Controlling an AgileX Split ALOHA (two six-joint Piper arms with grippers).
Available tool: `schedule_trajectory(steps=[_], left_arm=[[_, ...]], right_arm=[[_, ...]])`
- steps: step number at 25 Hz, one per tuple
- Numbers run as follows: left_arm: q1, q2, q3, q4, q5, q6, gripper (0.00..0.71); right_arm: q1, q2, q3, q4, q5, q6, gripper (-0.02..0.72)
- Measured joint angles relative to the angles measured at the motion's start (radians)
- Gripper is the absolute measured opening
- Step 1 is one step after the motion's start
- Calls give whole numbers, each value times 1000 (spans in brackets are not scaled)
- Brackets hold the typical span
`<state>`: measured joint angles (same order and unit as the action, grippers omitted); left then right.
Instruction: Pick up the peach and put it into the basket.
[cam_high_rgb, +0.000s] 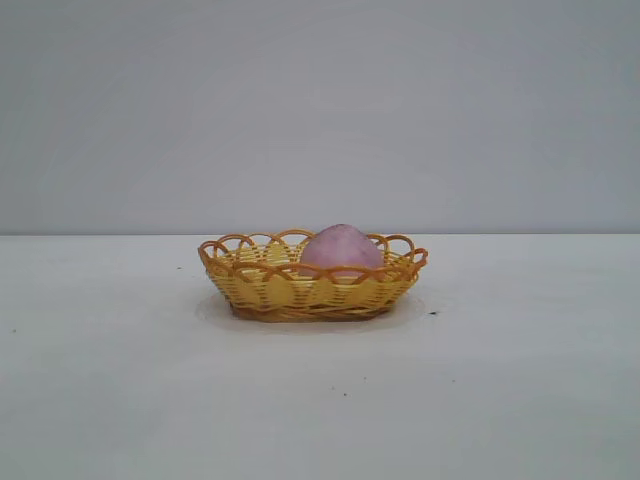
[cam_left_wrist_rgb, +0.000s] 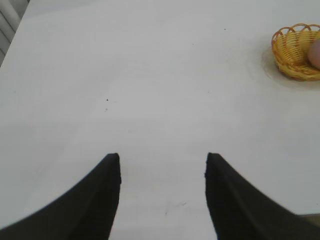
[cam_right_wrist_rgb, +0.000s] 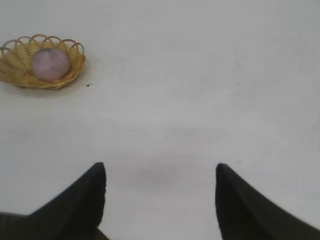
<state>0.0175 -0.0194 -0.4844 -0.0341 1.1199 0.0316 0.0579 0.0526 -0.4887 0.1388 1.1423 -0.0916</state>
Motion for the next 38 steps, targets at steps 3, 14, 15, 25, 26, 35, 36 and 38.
schedule_trajectory(steps=[3,14,15,25,26,35,36,38], left_arm=[[0,0,0,0,0,0,317],[0,0,0,0,0,0,317],[0,0,0,0,0,0,317],[-1,0,2,0,0,0,317],[-1,0,2,0,0,0,317],[-1,0,2,0,0,0,317],[-1,0,2,0,0,0,317],[-1,0,2,0,0,0,317]], right_arm=[[0,0,0,0,0,0,405],[0,0,0,0,0,0,405],[0,-2,0,0,0,0,405],[0,-68,0,0,2,0,405],[0,-68,0,0,2,0,405],[23,-68,0,2,1,0,405],[39,-68,0,2,1,0,405],[66,-68,0,2,1,0,405]])
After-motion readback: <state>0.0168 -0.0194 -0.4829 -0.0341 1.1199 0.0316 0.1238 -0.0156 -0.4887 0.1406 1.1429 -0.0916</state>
